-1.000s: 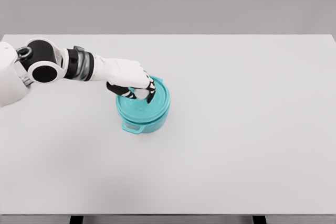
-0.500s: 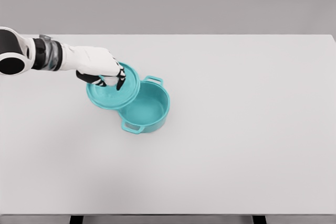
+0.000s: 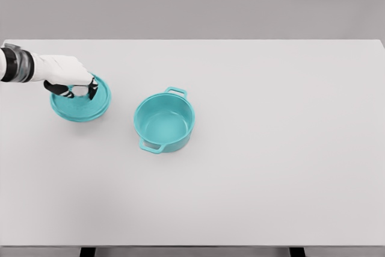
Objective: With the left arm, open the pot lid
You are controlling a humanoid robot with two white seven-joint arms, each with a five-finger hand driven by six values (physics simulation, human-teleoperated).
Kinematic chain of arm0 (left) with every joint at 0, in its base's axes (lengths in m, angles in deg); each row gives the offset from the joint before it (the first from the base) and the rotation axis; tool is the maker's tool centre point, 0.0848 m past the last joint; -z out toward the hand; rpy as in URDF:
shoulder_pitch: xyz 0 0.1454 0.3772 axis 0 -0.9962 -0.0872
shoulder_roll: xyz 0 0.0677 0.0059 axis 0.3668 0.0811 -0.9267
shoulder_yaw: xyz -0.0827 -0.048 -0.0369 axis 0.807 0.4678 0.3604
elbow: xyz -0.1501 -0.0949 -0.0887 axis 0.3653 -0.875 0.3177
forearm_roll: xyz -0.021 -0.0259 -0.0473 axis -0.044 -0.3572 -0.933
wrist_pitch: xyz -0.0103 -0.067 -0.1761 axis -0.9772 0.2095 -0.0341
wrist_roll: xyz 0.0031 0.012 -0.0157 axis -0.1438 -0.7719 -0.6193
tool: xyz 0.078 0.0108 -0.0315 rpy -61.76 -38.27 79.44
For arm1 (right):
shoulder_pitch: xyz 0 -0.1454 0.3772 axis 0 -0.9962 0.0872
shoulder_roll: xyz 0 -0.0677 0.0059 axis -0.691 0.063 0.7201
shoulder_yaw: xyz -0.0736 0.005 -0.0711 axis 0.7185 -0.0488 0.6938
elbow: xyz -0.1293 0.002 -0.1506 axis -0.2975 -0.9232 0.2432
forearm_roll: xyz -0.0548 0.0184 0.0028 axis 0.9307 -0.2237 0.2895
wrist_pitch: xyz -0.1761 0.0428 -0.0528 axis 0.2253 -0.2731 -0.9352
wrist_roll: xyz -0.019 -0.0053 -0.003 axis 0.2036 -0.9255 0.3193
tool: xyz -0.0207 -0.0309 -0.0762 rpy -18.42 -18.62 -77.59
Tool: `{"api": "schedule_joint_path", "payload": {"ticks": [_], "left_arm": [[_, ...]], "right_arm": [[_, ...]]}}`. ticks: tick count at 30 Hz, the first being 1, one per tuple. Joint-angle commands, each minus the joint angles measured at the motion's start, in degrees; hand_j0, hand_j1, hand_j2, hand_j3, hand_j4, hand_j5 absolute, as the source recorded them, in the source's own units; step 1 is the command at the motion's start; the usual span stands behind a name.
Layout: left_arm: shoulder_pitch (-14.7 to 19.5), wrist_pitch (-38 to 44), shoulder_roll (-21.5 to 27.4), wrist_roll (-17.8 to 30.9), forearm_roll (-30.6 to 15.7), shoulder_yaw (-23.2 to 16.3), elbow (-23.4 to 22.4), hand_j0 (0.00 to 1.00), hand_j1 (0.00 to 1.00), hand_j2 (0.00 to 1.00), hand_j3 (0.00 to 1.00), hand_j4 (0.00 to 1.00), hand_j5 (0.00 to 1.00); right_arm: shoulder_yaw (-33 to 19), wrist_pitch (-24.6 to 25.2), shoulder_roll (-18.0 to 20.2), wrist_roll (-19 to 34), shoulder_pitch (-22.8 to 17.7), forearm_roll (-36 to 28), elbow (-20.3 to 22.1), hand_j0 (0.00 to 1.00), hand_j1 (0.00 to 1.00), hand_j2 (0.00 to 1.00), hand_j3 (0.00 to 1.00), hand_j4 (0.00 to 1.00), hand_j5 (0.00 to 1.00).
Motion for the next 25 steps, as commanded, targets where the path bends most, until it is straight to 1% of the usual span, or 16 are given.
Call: {"api": "schedule_joint_path", "payload": {"ticks": [1,3,4,5,10,11,12,13,14,15,16,17,19,20,25], "left_arm": [[0.0,0.0,0.2,0.0,0.1,-0.1,-0.3,0.78,0.78,0.78,0.78,0.78,0.78],[0.1,0.0,0.1,0.0,0.1,-0.1,-0.3,0.91,0.91,0.91,0.91,0.91,0.91],[0.1,0.0,0.1,0.0,0.1,-0.1,-0.3,0.92,0.92,0.92,0.92,0.92,0.92],[0.1,0.0,0.1,0.0,0.1,-0.1,-0.3,1.0,1.0,1.0,1.0,1.0,1.0],[0.1,0.1,0.3,0.0,0.0,-0.1,-0.3,1.0,1.0,1.0,1.0,1.0,1.0],[0.1,0.4,0.9,0.0,0.0,-0.1,-1.0,1.0,1.0,1.0,1.0,1.0,1.0],[0.1,0.4,1.1,0.0,0.0,-0.1,-2.0,1.0,1.0,1.0,1.0,1.0,1.0],[0.1,0.8,1.2,0.0,-0.2,0.0,-6.8,1.0,1.0,1.0,1.0,1.0,1.0],[0.1,0.9,0.6,0.0,-1.1,0.5,-13.3,1.0,1.0,1.0,1.0,1.0,1.0],[0.1,0.9,0.5,0.0,-3.3,0.5,-17.2,1.0,1.0,1.0,1.0,1.0,1.0],[0.1,0.9,0.7,0.0,-7.5,0.5,-20.4,1.0,1.0,1.0,1.0,1.0,1.0],[0.1,0.8,1.0,0.0,-8.8,0.5,-22.3,1.0,1.0,1.0,1.0,1.0,1.0],[-0.1,0.8,0.9,0.0,-8.9,0.5,-23.7,1.0,1.0,1.0,1.0,1.0,1.0],[-0.5,0.8,0.7,0.0,-8.9,0.5,-23.7,1.0,1.0,1.0,1.0,1.0,1.0],[-0.6,0.9,0.4,0.0,-9.1,0.5,-23.7,1.0,1.0,1.0,1.0,1.0,1.0]], "right_arm": [[0.0,0.0,0.0,0.0,0.0,0.0,0.0,1.0,1.0,1.0,1.0,1.0,1.0],[0.0,0.0,0.0,0.0,0.0,0.0,0.1,1.0,1.0,1.0,1.0,1.0,1.0],[0.0,-0.1,0.0,0.0,0.0,0.0,0.0,1.0,1.0,1.0,1.0,1.0,1.0],[0.0,0.0,0.0,0.0,0.0,0.0,0.0,1.0,1.0,1.0,1.0,1.0,1.0],[0.0,0.0,0.0,0.0,0.0,0.0,0.0,1.0,1.0,1.0,1.0,1.0,1.0],[0.0,0.0,0.0,0.0,0.0,0.0,0.0,1.0,1.0,1.0,1.0,1.0,1.0],[0.0,0.0,0.0,0.0,0.0,0.0,0.0,1.0,1.0,1.0,1.0,1.0,1.0],[0.0,0.0,0.0,0.0,0.0,0.0,0.0,1.0,1.0,1.0,1.0,1.0,1.0],[0.0,0.0,0.0,0.0,0.0,0.0,0.0,1.0,1.0,1.0,1.0,1.0,1.0],[0.0,0.0,0.0,0.0,0.0,0.0,0.0,1.0,1.0,1.0,1.0,1.0,1.0],[0.0,0.0,0.0,0.0,0.0,0.0,0.0,1.0,1.0,1.0,1.0,1.0,1.0],[0.0,0.0,0.0,0.0,0.0,0.0,0.1,1.0,1.0,1.0,1.0,1.0,1.0],[0.0,0.0,0.0,0.0,0.0,0.0,0.0,1.0,1.0,1.0,1.0,1.0,1.0],[0.0,0.0,0.0,0.0,0.0,0.0,0.0,1.0,1.0,1.0,1.0,1.0,1.0],[0.0,0.0,0.0,0.0,0.0,0.0,0.0,1.0,1.0,1.0,1.0,1.0,1.0]]}}
